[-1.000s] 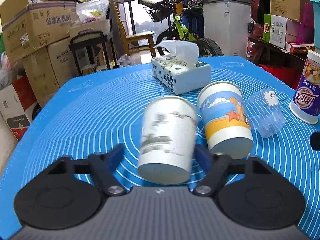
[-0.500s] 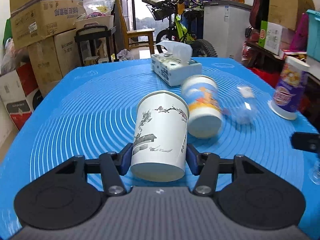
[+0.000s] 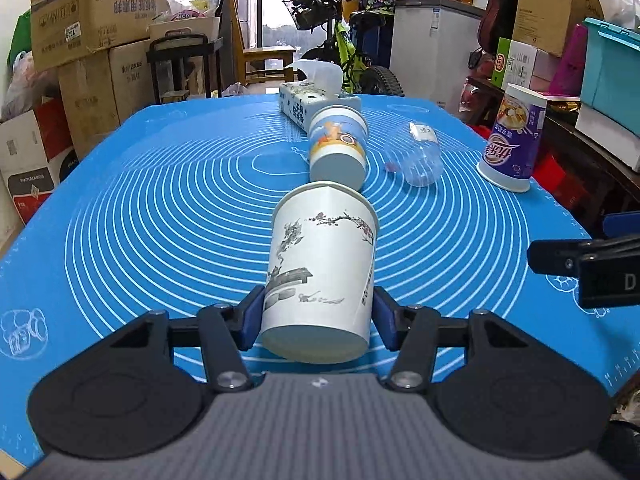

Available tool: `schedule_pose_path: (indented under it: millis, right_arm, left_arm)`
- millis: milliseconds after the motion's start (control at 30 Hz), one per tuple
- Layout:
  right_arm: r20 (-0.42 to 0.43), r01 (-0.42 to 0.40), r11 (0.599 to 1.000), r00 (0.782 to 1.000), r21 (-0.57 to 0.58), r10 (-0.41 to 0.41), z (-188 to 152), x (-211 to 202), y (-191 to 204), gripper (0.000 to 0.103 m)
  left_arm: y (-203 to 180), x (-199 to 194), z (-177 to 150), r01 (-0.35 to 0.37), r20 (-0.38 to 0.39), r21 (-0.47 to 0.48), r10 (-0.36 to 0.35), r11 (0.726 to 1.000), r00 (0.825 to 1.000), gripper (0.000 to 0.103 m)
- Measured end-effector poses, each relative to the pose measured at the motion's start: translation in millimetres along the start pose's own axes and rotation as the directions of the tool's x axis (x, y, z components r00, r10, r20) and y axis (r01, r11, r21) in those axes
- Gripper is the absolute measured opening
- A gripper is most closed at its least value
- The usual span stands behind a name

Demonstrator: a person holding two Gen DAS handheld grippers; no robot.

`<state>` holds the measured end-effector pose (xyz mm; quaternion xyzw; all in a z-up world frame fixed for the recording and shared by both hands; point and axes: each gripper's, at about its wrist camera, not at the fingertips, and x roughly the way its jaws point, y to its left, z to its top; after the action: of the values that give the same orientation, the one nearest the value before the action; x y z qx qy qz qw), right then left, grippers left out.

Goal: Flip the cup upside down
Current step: 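Lift the white cup with the left tool and pull it back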

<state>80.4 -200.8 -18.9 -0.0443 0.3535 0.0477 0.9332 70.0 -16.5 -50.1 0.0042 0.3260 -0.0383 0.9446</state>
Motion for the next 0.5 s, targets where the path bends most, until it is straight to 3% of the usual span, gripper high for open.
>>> schedule_pose_path:
  millis: [100, 200, 267, 500]
  right_arm:
    - [-0.003, -0.002, 1.000, 1.000, -0.005, 0.002, -2.4, -4.4, -1.2, 0.101]
    - [-0.005, -0.004, 1.000, 1.000, -0.013, 0.004, -3.6, -6.6, -1.4, 0.101]
    - [-0.007, -0.006, 1.000, 1.000, -0.017, 0.006, -4.9, -8.0, -0.7, 0.101]
    - [-0.015, -0.013, 0.999, 1.000, -0.030, 0.013, -6.6, -10.4, 1.9, 0.101]
  left_arm:
    - [-0.3, 0.9, -0.6, 0.003, -0.007, 0.001, -0.003, 1.000, 1.000, 0.058]
    - [-2.8, 2.1, -4.0, -0.011, -0.021, 0.007, 0.011, 1.000, 1.000, 0.066]
    - [-1.7, 1.7, -5.0, -0.010, -0.021, -0.004, 0.010, 1.000, 1.000, 0.082]
    - [-0.2, -2.3, -7.0, -0.019, -0.017, -0.004, 0.019, 1.000, 1.000, 0.085]
